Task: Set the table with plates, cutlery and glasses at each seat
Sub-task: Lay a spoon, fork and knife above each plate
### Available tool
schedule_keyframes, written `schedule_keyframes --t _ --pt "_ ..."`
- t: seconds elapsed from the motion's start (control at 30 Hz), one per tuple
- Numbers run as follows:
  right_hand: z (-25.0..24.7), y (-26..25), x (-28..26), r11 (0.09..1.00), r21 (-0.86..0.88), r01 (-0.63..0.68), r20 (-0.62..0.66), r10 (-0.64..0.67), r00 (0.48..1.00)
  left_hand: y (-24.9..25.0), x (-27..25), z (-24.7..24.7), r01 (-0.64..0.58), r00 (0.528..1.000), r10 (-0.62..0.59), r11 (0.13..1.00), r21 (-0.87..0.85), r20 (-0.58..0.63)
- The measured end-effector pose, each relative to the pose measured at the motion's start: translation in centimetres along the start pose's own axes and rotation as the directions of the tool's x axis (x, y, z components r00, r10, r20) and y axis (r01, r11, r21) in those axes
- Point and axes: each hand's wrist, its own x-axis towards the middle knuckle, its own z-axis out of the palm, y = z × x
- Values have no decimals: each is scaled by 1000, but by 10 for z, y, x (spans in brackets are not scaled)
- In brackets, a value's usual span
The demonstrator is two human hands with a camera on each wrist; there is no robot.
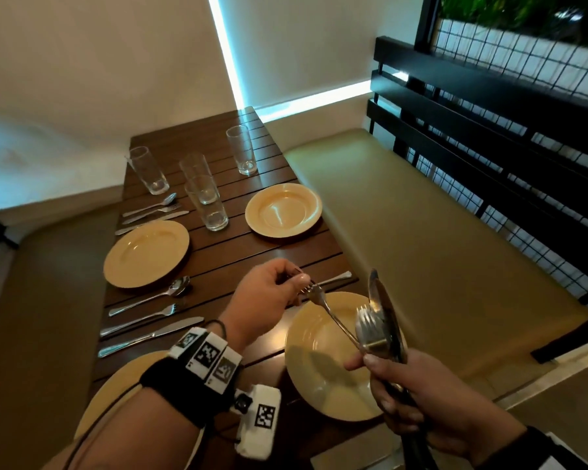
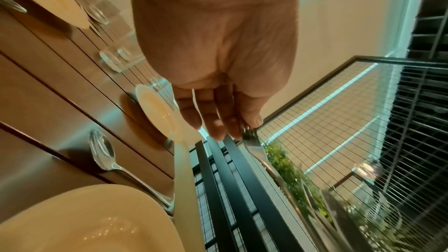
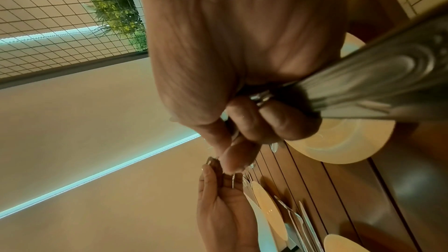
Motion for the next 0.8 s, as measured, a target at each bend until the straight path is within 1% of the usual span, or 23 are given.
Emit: schedule_keyframes --t 0.07,0.1,0.13,0.17,0.2,0.23,0.27,0.3,0.33,0.37,0.43,0.5,0.57,0.6,0.67,0.7,0.73,0.8 --pt "0 2 0 1000 8 15 -7 -14 1000 -5 0 -3 9 1000 -8 1000 22 -27" --pt "1 3 0 1000 1 18 -8 -18 1000 -9 -2 0 -10 999 12 997 72 -37" --pt "2 4 0 1000 -14 20 -11 -20 1000 -11 -7 3 -61 994 77 978 199 -74" --pt "3 5 0 999 -31 20 -16 -21 1000 -13 -13 7 -149 975 197 923 356 -102" --pt "3 6 0 999 -43 19 -27 -20 999 -12 -21 11 -255 937 337 833 490 -86" --pt "2 7 -1 999 -51 16 -42 -18 999 -11 -28 15 -367 891 454 735 570 -13" --pt "0 8 -1 998 -55 11 -52 -14 999 -7 -36 19 -459 851 517 647 609 93" --pt "-1 9 -1 998 -61 6 -56 -9 998 -8 -40 23 -527 819 538 568 632 200" --pt "-2 9 -3 998 -68 -1 -57 -3 998 -8 -43 27 -577 795 527 508 639 300" --pt "-3 9 -3 997 -77 -8 -55 4 998 -9 -43 30 -607 782 497 469 642 377" --pt "-6 8 -5 994 -104 -28 -53 23 998 -9 -41 34 -638 766 439 431 639 469" --pt "-8 6 -7 991 -126 -51 -44 46 998 -6 -36 35 -652 758 374 455 607 534" --pt "-12 7 -7 992 -101 -71 -51 66 996 -1 -31 32 -639 759 309 523 564 573" --pt "-13 7 -6 995 -71 -72 -70 67 995 1 -28 29 -615 768 281 571 543 575" --pt "-16 8 -6 999 7 -54 -126 55 990 3 -19 21 -571 788 263 652 500 556" --pt "-18 8 -7 998 44 -40 -154 47 987 3 -13 16 -550 802 261 673 494 538" --pt "-21 8 -8 997 76 -30 -180 44 983 2 -5 12 -525 821 254 689 500 512" --pt "-26 8 -11 993 118 -28 -220 53 974 -6 17 3 -444 876 223 718 536 428"
